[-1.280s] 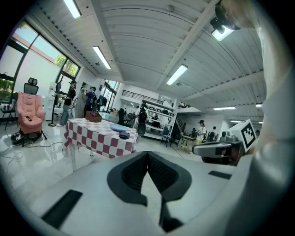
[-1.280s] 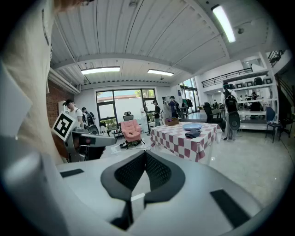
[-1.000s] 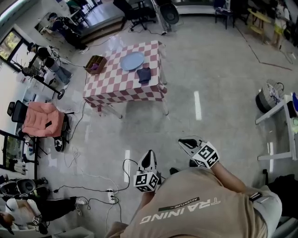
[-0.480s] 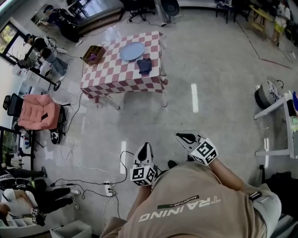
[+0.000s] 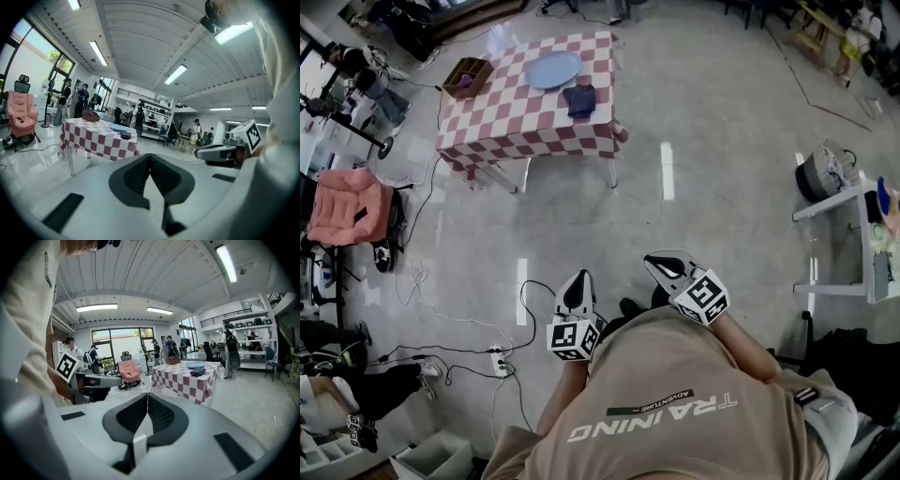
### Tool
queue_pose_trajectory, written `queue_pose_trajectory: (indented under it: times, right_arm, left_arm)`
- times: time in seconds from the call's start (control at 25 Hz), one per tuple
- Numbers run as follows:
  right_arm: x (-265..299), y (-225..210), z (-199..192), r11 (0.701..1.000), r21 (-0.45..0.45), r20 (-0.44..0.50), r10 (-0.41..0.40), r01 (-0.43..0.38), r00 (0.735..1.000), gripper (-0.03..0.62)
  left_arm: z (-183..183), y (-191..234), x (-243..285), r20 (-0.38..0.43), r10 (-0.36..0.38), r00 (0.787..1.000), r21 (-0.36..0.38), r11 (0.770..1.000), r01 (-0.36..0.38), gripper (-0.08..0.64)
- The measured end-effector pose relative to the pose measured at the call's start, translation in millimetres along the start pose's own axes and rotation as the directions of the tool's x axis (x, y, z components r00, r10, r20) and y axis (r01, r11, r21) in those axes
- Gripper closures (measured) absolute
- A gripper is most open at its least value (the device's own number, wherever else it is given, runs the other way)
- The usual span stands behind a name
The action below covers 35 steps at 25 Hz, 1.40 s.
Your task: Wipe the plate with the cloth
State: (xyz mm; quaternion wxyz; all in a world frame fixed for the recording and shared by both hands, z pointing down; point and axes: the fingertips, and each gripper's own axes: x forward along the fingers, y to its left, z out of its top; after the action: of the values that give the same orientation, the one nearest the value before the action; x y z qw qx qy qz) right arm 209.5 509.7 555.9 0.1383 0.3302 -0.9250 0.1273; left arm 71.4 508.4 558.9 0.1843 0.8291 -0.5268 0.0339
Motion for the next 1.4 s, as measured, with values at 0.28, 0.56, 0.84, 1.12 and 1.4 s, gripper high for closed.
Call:
queue_pose_trajectory:
  times: [0.28, 0.56, 0.84, 1.12, 1.4]
  right_arm:
    - [22.2, 6.7, 0.7, 0.999, -0.026, -0.059, 0.020, -0.022, 0.998, 0.574]
    - [57.9, -31.1, 29.2, 0.999, -0.028, -0.023, 0.045, -0.046, 0.999, 0.574]
    - [109.4, -94.6, 77.1, 0.994, -0.075, 0.057, 0.089, -0.084, 0.994, 0.574]
    - [141.3, -143.1, 104.1, 0.985, -0.111, 0.065, 0.137, -0.129, 0.988, 0.574]
    - [166.1, -166.5, 102.8, 0.977, -0.106, 0.025, 0.190, -0.187, 0.981, 0.574]
  left_arm:
    - [-7.4, 25.5, 4.9, -0.016, 0.013, 1.000, -0.047, 0.999, -0.014, 0.546]
    - [24.7, 42.2, 40.1, 0.018, 0.050, 0.999, -0.043, 0.998, -0.049, 0.546]
    - [76.8, 65.4, 94.1, 0.074, 0.104, 0.992, 0.016, 0.994, -0.105, 0.546]
    - [114.0, 72.8, 146.7, 0.104, 0.123, 0.987, 0.048, 0.991, -0.129, 0.545]
    - [119.1, 87.2, 176.7, 0.106, 0.169, 0.980, 0.026, 0.985, -0.173, 0.546]
